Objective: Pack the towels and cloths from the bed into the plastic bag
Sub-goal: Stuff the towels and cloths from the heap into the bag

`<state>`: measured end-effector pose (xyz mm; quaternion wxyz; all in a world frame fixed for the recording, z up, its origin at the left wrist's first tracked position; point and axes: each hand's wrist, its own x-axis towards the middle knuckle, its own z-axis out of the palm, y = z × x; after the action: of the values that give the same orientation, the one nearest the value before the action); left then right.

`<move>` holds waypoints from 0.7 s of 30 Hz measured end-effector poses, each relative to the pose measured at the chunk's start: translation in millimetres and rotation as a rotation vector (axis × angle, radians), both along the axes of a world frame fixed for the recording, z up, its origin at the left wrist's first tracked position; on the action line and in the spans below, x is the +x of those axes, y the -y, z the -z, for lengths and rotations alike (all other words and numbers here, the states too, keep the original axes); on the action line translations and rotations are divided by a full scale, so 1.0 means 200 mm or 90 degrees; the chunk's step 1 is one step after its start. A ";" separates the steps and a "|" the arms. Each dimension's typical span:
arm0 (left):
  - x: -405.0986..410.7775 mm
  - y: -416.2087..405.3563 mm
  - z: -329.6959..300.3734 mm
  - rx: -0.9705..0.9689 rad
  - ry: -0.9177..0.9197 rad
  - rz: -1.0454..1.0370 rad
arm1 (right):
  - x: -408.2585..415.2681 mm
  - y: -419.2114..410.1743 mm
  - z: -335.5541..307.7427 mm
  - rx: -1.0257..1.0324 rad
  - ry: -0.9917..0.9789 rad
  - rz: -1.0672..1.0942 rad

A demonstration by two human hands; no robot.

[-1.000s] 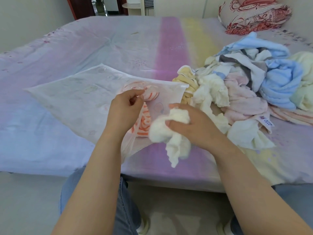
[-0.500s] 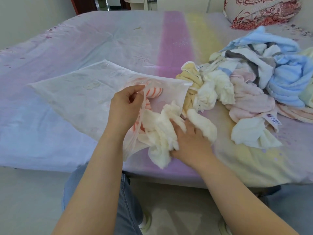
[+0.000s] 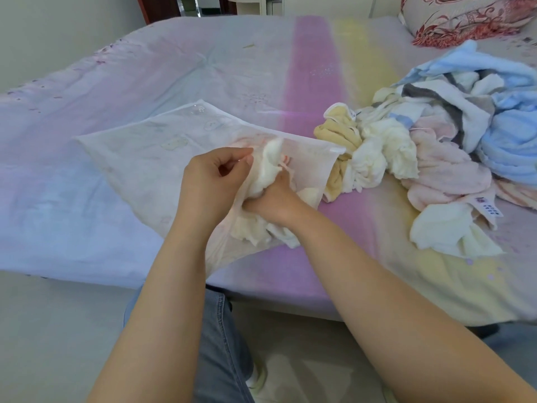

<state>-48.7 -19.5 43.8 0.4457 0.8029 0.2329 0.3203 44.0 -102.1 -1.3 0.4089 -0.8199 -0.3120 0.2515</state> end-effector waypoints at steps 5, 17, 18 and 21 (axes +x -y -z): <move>-0.01 -0.05 0.04 -0.018 0.004 -0.016 | -0.08 0.16 0.15 -0.009 0.082 -0.083; -0.01 -0.03 0.01 0.005 -0.020 0.005 | -0.17 0.19 0.13 -0.025 0.208 -0.061; -0.02 -0.04 0.00 0.011 -0.015 0.008 | -0.15 0.19 0.13 -0.080 0.239 -0.053; -0.06 -0.08 -0.01 0.004 -0.004 0.007 | -0.14 0.24 0.11 -0.129 0.339 -0.009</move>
<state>-60.2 -4.1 46.5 0.4444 0.8064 0.2289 0.3158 16.4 -149.7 -23.3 0.2266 -0.8915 -0.3877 0.0601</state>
